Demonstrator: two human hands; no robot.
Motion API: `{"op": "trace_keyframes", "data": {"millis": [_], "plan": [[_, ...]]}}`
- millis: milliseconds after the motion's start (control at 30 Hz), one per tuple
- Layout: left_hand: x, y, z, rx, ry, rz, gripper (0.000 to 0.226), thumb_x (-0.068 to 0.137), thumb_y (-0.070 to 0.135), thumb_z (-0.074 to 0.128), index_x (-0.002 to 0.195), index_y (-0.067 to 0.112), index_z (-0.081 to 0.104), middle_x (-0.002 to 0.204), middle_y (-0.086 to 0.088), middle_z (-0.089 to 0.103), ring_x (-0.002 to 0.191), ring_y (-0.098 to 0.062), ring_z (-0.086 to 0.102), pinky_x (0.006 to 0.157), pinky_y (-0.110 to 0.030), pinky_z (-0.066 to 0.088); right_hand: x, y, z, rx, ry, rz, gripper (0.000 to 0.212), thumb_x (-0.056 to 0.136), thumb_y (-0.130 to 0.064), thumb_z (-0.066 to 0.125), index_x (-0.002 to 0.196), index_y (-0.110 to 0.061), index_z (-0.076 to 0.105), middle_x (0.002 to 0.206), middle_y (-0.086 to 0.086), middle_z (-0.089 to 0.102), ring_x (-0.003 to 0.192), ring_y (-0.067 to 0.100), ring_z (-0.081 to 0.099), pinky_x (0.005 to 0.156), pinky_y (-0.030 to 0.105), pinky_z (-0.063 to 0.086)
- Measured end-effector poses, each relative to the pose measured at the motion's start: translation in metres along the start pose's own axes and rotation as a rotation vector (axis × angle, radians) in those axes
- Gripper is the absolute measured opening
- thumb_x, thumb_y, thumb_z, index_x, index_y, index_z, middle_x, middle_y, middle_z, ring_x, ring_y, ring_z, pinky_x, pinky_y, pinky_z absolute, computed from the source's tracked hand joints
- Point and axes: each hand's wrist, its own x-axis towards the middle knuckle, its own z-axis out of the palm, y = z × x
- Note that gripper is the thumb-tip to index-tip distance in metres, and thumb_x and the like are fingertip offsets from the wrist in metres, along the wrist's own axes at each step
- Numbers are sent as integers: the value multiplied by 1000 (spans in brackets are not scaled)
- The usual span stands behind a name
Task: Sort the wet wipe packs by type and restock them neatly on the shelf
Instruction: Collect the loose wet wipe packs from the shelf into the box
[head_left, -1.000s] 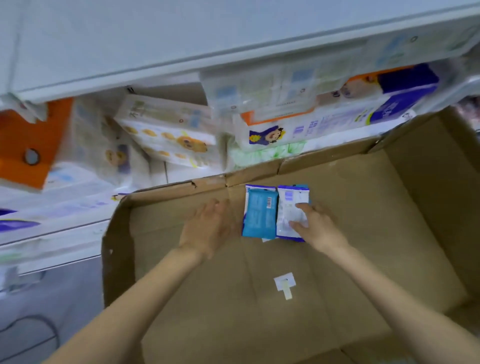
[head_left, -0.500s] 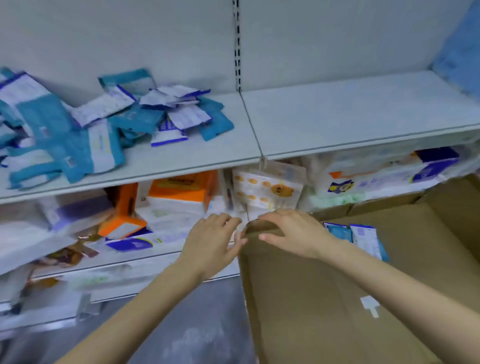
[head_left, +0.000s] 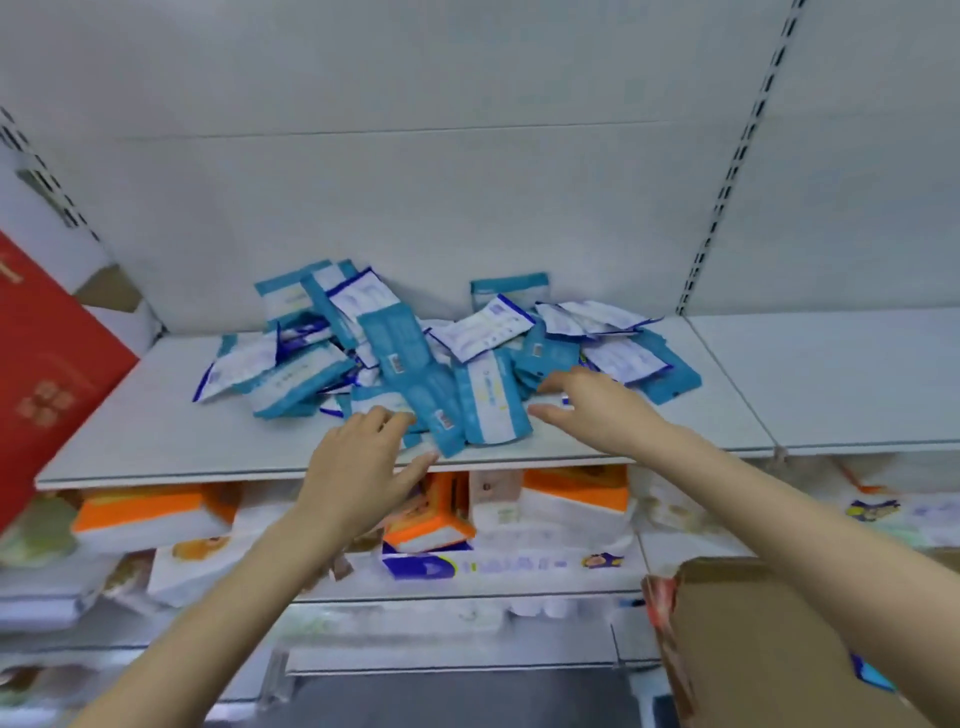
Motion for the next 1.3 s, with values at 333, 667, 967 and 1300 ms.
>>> {"op": "trace_keyframes", "data": {"millis": [333,667,967,1300], "plan": [[132,-2,26,-255,28,-82,59,95,54,41,139,15,40,136,-5,48,124,-22,43,96,-34,38,107,38,27,549,209,435,58,86,-44,65,126,-7,46,128,10,54,120,27,49,86,31,37],[245,-8,58,-494,-236,-118,66,75,52,72,130,20,53,123,-2,59,113,-21,55,79,-26,39,101,51,22,931,169,534,69,67,-15,86,117,-26,39,111,5,58,99,22,61,68,29,52],[215,2,8,-870,-12,-245,17,81,25,73,83,17,58,77,7,58,71,-13,52,63,-28,39,97,54,-60,984,82,378,11,86,-21,67,97,-18,69,88,-1,75,77,12,70,60,22,52],[124,52,65,-713,-63,-380,36,82,23,72,110,11,53,116,0,33,114,-19,38,92,-19,28,172,75,-4,355,-24,402,36,89,-31,63,116,-10,52,110,0,56,98,19,54,77,28,40]]}}
